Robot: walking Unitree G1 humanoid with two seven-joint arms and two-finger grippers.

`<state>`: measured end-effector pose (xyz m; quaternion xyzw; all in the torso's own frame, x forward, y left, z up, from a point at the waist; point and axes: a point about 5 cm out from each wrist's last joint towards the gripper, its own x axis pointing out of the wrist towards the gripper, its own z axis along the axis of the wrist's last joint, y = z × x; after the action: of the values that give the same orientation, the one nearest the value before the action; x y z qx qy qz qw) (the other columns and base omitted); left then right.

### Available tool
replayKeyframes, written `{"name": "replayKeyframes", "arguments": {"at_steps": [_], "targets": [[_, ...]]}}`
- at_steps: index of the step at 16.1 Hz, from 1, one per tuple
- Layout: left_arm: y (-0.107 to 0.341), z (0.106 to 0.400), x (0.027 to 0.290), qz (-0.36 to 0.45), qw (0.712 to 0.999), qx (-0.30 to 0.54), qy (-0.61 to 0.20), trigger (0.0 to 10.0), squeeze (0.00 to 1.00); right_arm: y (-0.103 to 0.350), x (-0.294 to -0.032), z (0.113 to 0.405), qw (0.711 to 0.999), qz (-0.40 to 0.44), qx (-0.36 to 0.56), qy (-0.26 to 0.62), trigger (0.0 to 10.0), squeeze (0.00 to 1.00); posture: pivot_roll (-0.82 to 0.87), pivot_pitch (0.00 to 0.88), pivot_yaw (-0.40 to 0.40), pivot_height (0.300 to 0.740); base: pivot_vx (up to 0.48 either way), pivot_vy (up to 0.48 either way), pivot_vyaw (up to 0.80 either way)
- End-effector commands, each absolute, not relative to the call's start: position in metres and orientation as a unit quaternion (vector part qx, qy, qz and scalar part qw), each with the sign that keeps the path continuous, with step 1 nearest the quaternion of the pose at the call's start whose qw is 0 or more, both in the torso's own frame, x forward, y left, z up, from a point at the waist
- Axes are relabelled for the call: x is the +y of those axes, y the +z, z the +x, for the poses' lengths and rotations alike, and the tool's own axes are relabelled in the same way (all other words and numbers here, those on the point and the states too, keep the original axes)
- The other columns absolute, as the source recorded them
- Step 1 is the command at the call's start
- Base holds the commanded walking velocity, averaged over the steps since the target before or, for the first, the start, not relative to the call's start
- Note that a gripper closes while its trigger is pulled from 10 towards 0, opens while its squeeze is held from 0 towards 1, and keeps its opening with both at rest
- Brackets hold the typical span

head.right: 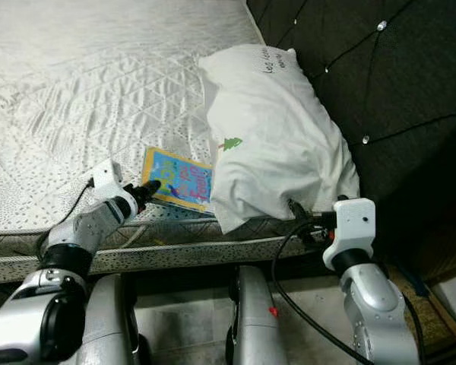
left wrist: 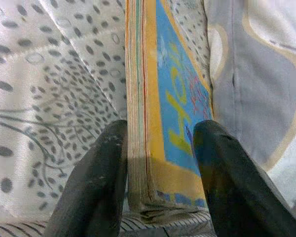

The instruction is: Clean up the room

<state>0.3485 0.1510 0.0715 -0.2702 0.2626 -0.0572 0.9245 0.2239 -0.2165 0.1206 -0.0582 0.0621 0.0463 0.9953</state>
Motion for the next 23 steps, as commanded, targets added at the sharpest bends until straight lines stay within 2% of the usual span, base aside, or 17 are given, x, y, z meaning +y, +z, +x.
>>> {"name": "replayKeyframes", "arguments": {"at_steps": [1, 11, 15, 17, 20, 22, 23], "targets": [[0.077, 0.353, 0.149, -0.265, 0.928, 0.255, -0.063, 10.0, 1.0, 0.125, -0.22, 0.225, 0.995, -0.064, 0.058, 0.045, 10.0, 0.0, -0.19, 0.051, -0.092, 0.549, 0.0, 0.0, 0.0], [0.064, 0.348, 0.162, -0.216, 0.938, 0.269, -0.026, 10.0, 1.0, 0.124, -0.216, 0.233, 0.995, -0.061, 0.058, 0.05, 10.0, 0.0, -0.17, 0.045, -0.09, 0.549, 0.0, 0.0, 0.0], [0.076, 0.351, 0.168, -0.157, 0.967, 0.198, 0.017, 10.0, 1.0, 0.124, -0.208, 0.242, 0.996, -0.048, 0.046, 0.051, 10.0, 0.0, -0.14, 0.03, -0.079, 0.549, 0.0, 0.0, 0.0], [0.082, 0.336, 0.167, -0.135, 0.981, 0.137, 0.039, 10.0, 1.0, 0.122, -0.19, 0.254, 0.997, -0.026, 0.035, 0.061, 10.0, 0.0, -0.1, 0.005, -0.071, 0.549, 0.0, 0.0, 0.0], [0.085, 0.313, 0.171, -0.104, 0.988, 0.099, 0.061, 10.0, 1.0, 0.12, -0.178, 0.259, 0.997, -0.016, 0.029, 0.069, 10.0, 0.0, -0.07, 0.0, -0.065, 0.549, 0.0, 0.0, 0.0], [0.094, 0.286, 0.182, -0.035, 0.996, 0.049, 0.07, 10.0, 1.0, 0.116, -0.175, 0.268, 0.998, -0.003, 0.03, 0.057, 10.0, 0.0, -0.02, 0.0, -0.051, 0.549, 0.0, 0.0, 0.0], [0.095, 0.282, 0.185, 0.006, 0.996, 0.046, 0.079, 10.0, 1.0, 0.115, -0.174, 0.272, 0.998, 0.002, 0.029, 0.051, 10.0, 0.0, 0.0, 0.0, -0.049, 0.549, 0.0, 0.0, 0.0]]}}
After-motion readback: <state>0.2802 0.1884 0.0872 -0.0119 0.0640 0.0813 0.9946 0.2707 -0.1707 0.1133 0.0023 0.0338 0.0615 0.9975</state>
